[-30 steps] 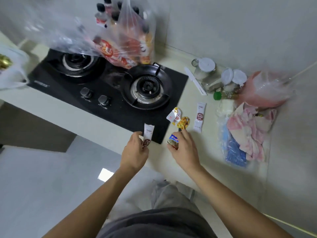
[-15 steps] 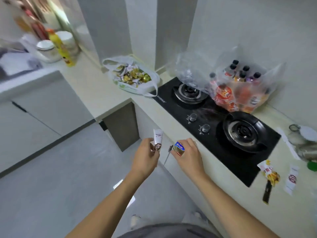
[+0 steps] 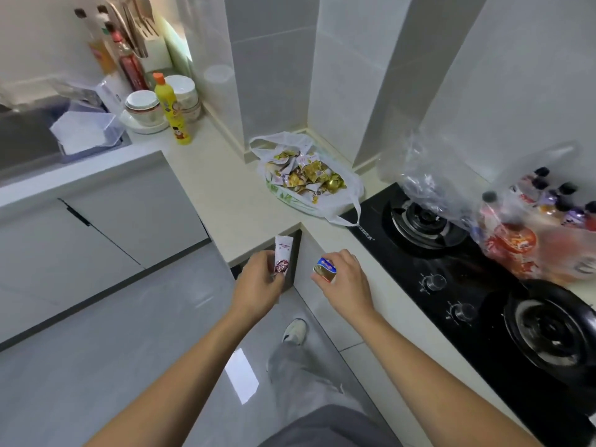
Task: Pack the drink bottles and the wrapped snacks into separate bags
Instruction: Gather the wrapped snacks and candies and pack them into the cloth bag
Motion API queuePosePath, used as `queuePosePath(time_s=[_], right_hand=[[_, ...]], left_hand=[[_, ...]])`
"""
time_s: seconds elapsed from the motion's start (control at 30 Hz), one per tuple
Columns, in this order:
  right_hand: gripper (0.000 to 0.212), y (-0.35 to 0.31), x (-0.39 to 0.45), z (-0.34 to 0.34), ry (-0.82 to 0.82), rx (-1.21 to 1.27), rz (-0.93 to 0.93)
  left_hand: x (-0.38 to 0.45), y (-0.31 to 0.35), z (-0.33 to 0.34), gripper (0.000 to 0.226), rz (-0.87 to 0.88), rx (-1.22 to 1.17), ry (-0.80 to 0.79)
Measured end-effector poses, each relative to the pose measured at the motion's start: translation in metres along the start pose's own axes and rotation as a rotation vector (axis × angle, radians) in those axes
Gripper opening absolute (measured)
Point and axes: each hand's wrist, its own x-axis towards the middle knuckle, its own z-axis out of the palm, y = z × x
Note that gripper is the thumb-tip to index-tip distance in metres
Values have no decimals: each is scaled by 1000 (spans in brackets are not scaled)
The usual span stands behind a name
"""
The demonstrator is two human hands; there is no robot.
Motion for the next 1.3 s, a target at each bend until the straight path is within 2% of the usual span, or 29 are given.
queuePosePath(time_s=[0.2,0.37,0.53,0.77,0.97,1.1,1.3], right_hand=[[42,6,143,26,25,6,39],[44,17,236,27,5,-49,135],[38,26,292,33,-46,-138,207],[39,38,311,46,-41,-316,287],[41,28,298,51,-9,-339,344],[43,9,287,50,78,-343,388],[48,-30,254,46,248,-323,486]], left_hand=[[144,-13,-7,31,-78,113,-65],[241,-5,-6,21,-85,114,-109],[315,0,3,22,-22,142,-111],[387,2,37,11,102,150,-228],[404,-4,40,37,228,231,-301],[398,-10,19,45,391,265,-292],[373,-15,-19,37,668,327,-333]])
